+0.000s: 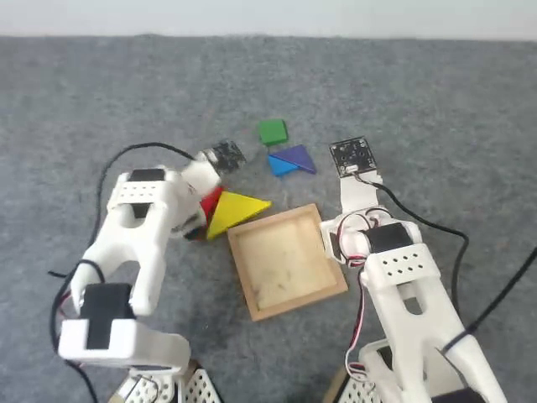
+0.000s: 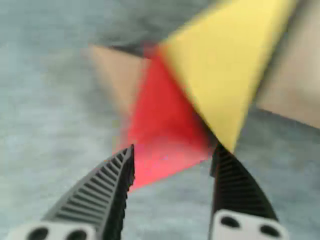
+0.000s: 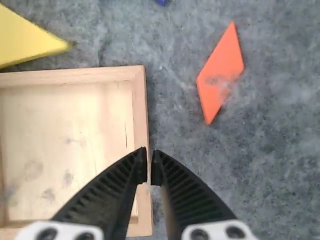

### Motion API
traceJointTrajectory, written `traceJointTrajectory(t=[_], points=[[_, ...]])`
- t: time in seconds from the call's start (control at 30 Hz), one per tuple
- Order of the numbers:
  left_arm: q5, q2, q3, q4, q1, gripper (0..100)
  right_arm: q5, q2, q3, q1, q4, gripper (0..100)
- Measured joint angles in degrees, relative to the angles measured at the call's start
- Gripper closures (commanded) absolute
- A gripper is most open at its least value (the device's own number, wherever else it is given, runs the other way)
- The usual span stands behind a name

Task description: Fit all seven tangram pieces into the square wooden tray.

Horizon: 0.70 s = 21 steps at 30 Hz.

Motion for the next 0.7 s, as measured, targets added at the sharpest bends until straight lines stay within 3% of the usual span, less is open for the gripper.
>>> traceJointTrajectory(t=[0.23, 0.53, 0.7], points=[[-5.89, -0.09, 0.18, 2.11, -0.88, 75, 0.0, 0.0, 0.0, 0.0, 0.0, 96.8], [-1.93, 2.64, -0.97, -3.25, -0.97, 75, 0.0, 0.0, 0.0, 0.0, 0.0, 96.8], [-1.14, 8.7, -9.14, 1.41, -0.26, 75, 0.0, 0.0, 0.0, 0.0, 0.0, 96.8]])
